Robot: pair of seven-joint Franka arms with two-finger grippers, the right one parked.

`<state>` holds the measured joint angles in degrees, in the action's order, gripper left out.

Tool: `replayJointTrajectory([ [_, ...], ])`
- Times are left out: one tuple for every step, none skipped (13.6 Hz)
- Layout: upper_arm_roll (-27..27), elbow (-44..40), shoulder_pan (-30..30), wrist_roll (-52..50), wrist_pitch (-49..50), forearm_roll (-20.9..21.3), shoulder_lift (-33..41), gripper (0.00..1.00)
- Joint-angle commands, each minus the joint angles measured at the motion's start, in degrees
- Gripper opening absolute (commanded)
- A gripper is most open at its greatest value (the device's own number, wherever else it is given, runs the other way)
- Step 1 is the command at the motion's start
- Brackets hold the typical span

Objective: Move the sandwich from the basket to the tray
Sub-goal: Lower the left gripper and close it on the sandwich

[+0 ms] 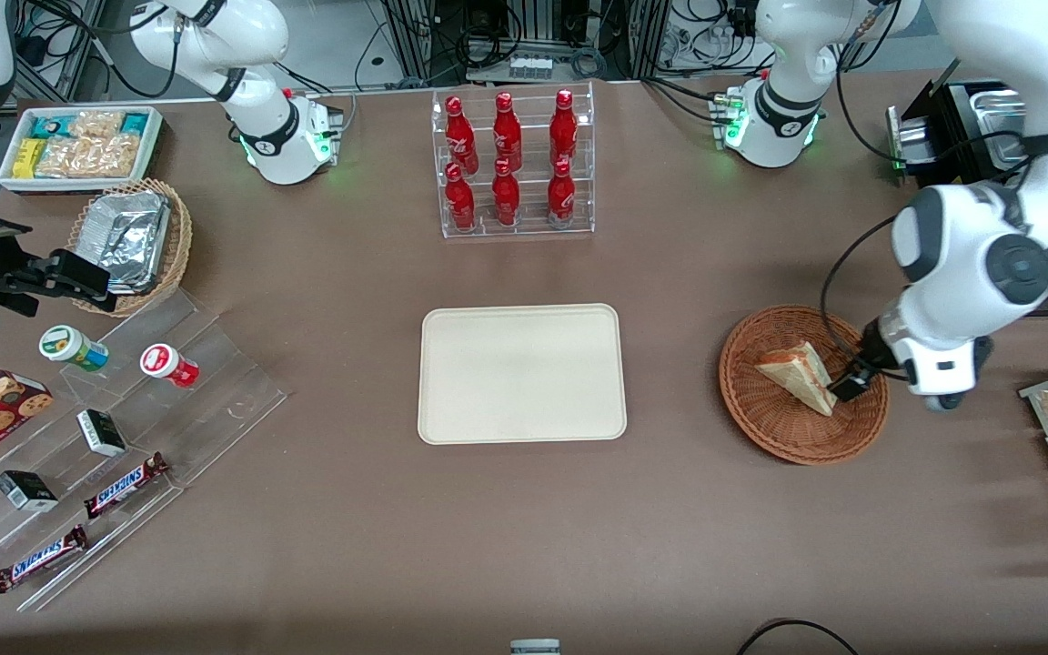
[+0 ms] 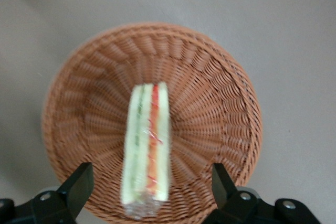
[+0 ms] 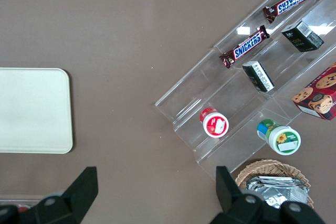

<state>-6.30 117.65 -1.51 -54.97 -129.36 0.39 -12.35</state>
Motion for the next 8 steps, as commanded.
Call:
replayJointTrajectory([
  [0.2,0.4,2.6,-4.3,-2.2,0.9,-1.6,0.99],
  [0.2,1.7,2.6,-5.3,-2.3,1.0,-1.5,0.99],
  [0.2,2.8,2.6,-5.9,-2.4,1.0,-0.9,0.99],
  [0.4,3.9,2.6,-6.1,-2.4,1.1,-0.5,0.99],
  [0.5,5.1,2.6,-6.3,-2.3,1.2,0.1,0.99],
  [0.5,5.9,2.5,-6.5,-2.3,2.3,0.9,0.99],
  [0.6,6.6,2.2,-7.5,-2.3,3.0,1.6,0.99],
  [0.6,6.8,2.2,-8.6,-2.2,3.1,1.5,0.99],
])
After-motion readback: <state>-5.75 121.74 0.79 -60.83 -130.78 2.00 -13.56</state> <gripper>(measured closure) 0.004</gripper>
